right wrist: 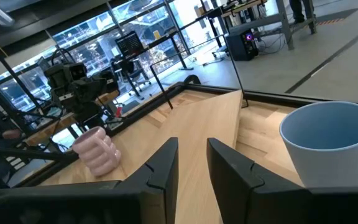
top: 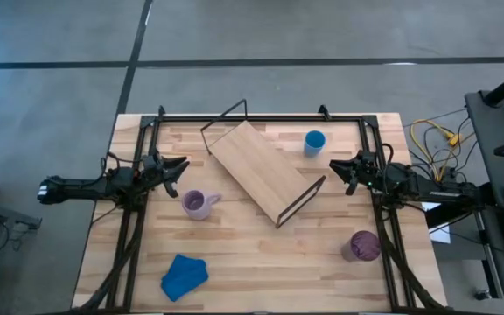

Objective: Stack small to large cups/mugs on shelf

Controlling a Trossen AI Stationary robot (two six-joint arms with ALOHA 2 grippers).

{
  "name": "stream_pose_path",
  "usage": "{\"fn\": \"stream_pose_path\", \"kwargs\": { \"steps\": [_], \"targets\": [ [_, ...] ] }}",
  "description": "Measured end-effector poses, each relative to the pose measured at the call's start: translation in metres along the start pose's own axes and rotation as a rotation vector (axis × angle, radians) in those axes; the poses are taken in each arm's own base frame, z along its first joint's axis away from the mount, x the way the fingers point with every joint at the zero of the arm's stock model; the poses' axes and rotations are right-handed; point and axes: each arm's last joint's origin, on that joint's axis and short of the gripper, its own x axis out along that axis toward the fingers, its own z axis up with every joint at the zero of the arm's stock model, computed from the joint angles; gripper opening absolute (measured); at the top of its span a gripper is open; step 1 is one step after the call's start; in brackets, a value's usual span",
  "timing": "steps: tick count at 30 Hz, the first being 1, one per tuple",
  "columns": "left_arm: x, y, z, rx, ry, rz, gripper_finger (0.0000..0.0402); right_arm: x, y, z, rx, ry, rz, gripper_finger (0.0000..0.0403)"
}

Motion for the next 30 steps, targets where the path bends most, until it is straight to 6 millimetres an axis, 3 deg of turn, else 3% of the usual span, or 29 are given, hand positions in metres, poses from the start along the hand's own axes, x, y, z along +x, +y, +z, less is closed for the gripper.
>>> {"fn": "stream_pose_path", "kwargs": {
  "steps": [19, 25, 30],
  "targets": [
    [0.000, 0.000, 0.000, 0.000, 0.000, 0.002, 0.0080, 0.000, 0.001, 0.005, 0.025, -0.046, -0.007, 0.0079],
    [0.000, 0.002, 0.002, -0.004, -0.025, 0.083, 0.0080, -0.001, 0.003, 0.008, 0.038, -0.081, 0.006, 0.0079],
    [0.000, 0.003, 0.001, 0.123, -0.020, 0.125, 0.0080, -0.004, 0.012, 0.024, -0.088, -0.133, 0.115, 0.0079]
  ]
}}
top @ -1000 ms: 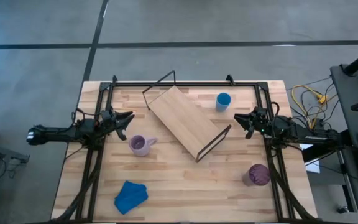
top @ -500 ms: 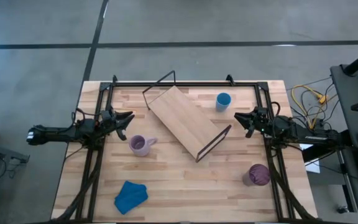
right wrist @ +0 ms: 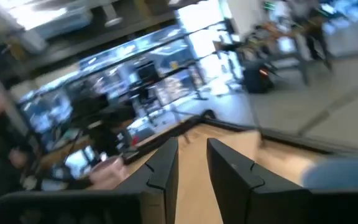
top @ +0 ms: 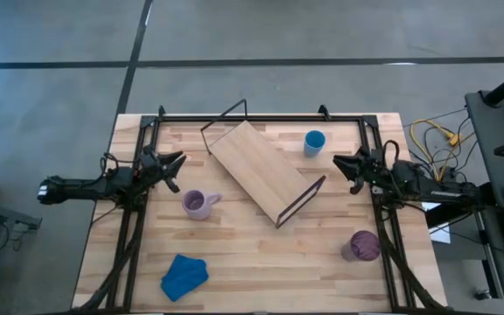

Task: Stack small to large cups/mugs on shelf
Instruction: Adjust the purple mug on the table

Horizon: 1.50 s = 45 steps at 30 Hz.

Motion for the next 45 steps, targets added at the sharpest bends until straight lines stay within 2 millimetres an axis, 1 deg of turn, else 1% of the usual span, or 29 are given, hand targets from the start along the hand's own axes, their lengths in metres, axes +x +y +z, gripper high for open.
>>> {"fn": "stream_pose_path", "kwargs": {
  "steps": [2, 4, 9, 12, 15, 17, 22, 24, 26, 28, 32, 37, 41, 45],
  "targets": [
    [0.000, 0.000, 0.000, 0.007, 0.000, 0.000, 0.0080, -0.002, 0.005, 0.017, -0.028, 0.004, 0.009, 0.0079],
    [0.000, 0.000, 0.000, 0.004, 0.001, 0.000, 0.0080, -0.005, 0.010, 0.036, -0.066, 0.039, -0.027, 0.0079],
    [0.000, 0.000, 0.000, 0.004, 0.001, 0.000, 0.0080, -0.014, 0.023, 0.094, -0.194, 0.195, -0.147, 0.0079],
    [0.000, 0.000, 0.000, 0.009, -0.003, 0.003, 0.0080, -0.014, 0.032, 0.125, -0.296, 0.307, -0.201, 0.0079],
    [0.000, 0.000, 0.009, -0.015, -0.051, 0.012, 0.0080, -0.011, 0.042, 0.154, -0.357, 0.391, -0.220, 0.0079],
    [-0.001, 0.000, 0.020, 0.013, -0.064, 0.004, 0.0080, -0.006, 0.049, 0.172, -0.354, 0.391, -0.222, 0.0079],
    [0.000, -0.002, 0.069, 0.198, -0.118, 0.002, 0.0080, 0.007, 0.068, 0.217, -0.211, 0.299, -0.224, 0.0079],
    [0.003, -0.004, 0.089, 0.247, -0.123, 0.009, 0.0080, 0.010, 0.074, 0.233, -0.206, 0.268, -0.214, 0.0079],
    [0.007, -0.008, 0.108, 0.273, -0.100, 0.022, 0.0080, 0.011, 0.079, 0.248, -0.246, 0.242, -0.200, 0.0079],
    [0.013, -0.013, 0.123, 0.294, -0.059, 0.022, 0.0080, 0.013, 0.083, 0.260, -0.311, 0.226, -0.187, 0.0079],
    [0.027, -0.024, 0.150, 0.261, -0.037, 0.016, 0.0080, 0.016, 0.089, 0.275, -0.334, 0.230, -0.185, 0.0079],
    [0.034, -0.031, 0.182, 0.225, -0.078, 0.021, 0.0080, 0.021, 0.091, 0.276, -0.387, 0.318, -0.198, 0.0079],
    [0.042, -0.037, 0.195, 0.229, -0.079, 0.022, 0.0080, 0.028, 0.094, 0.278, -0.486, 0.325, -0.181, 0.0079],
    [0.048, -0.042, 0.204, 0.224, -0.081, 0.022, 0.0080, 0.036, 0.098, 0.284, -0.533, 0.307, -0.172, 0.0079]
  ]
}}
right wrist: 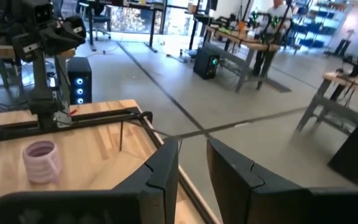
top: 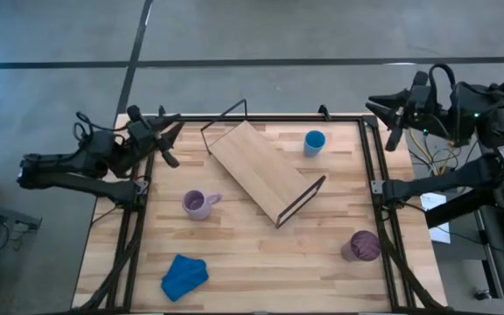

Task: Stack small to large cups/mugs on shelf
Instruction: Adjust the purple mug on the table

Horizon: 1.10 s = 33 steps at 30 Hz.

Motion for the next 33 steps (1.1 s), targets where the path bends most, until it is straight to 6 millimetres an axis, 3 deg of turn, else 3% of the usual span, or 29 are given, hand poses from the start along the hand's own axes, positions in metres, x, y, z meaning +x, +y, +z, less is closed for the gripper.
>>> {"fn": "stream_pose_path", "kwargs": {
  "steps": [12, 19, 23, 27, 33],
  "targets": [
    [0.008, 0.003, 0.033, -0.196, -0.194, 0.055, 0.0080, 0.003, -0.001, 0.012, -0.062, 0.073, -0.006, 0.0080],
    [0.019, -0.007, 0.032, -0.175, -0.158, 0.071, 0.0080, 0.007, -0.002, -0.008, -0.201, 0.382, -0.196, 0.0080],
    [0.027, -0.014, 0.031, -0.153, -0.133, 0.065, 0.0080, 0.017, 0.001, -0.017, -0.155, 0.523, -0.269, 0.0080],
    [0.032, -0.016, 0.037, -0.145, -0.115, 0.087, 0.0080, 0.028, 0.007, -0.022, -0.109, 0.571, -0.261, 0.0080],
    [0.037, -0.020, 0.038, -0.100, 0.061, 0.042, 0.0080, 0.039, 0.013, -0.025, -0.099, 0.603, -0.247, 0.0080]
  ]
}}
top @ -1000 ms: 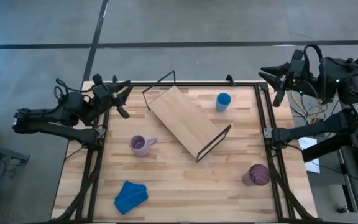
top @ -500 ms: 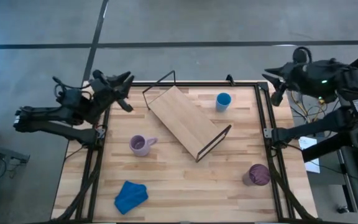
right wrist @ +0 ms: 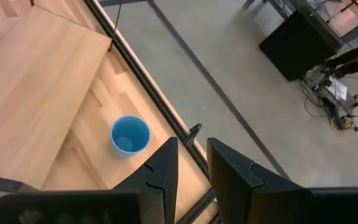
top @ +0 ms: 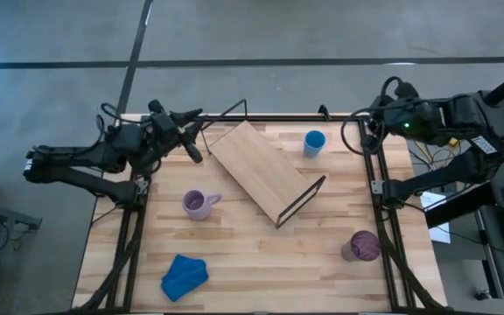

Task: Stack small to large cups/mugs on shelf
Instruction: Adjust the purple mug on the table

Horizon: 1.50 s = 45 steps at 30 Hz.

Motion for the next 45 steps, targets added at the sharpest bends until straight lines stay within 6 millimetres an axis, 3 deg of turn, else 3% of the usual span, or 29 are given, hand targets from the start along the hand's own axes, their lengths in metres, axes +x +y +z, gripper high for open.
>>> {"fn": "stream_pose_path", "kwargs": {
  "steps": [4, 10, 16, 22, 29, 34, 40, 45],
  "targets": [
    [-0.003, 0.001, -0.005, -0.019, 0.254, -0.035, 0.0080, 0.001, 0.001, 0.000, 0.027, 0.004, -0.001, 0.0080],
    [-0.006, -0.005, -0.014, -0.179, 0.629, -0.145, 0.0080, 0.001, 0.001, 0.000, 0.101, 0.002, 0.000, 0.0080],
    [0.012, -0.028, -0.033, -0.168, 0.779, -0.219, 0.0080, 0.002, 0.002, 0.001, 0.181, 0.006, -0.002, 0.0080],
    [0.041, -0.062, -0.048, -0.152, 0.786, -0.376, 0.0080, 0.004, 0.004, 0.003, 0.191, 0.012, -0.001, 0.0080],
    [0.071, -0.095, -0.040, -0.192, 0.531, -0.642, 0.0080, 0.005, 0.007, 0.002, 0.305, 0.042, 0.061, 0.0080],
    [0.075, -0.099, -0.038, -0.208, 0.488, -0.666, 0.0080, 0.009, 0.014, 0.000, 0.345, 0.110, 0.179, 0.0080],
    [0.072, -0.098, -0.038, -0.215, 0.496, -0.691, 0.0080, 0.021, 0.023, -0.005, 0.394, 0.182, 0.188, 0.0080],
    [0.068, -0.096, -0.047, -0.314, 0.642, -0.630, 0.0080, 0.035, 0.033, -0.012, 0.394, 0.246, 0.161, 0.0079]
  ]
}}
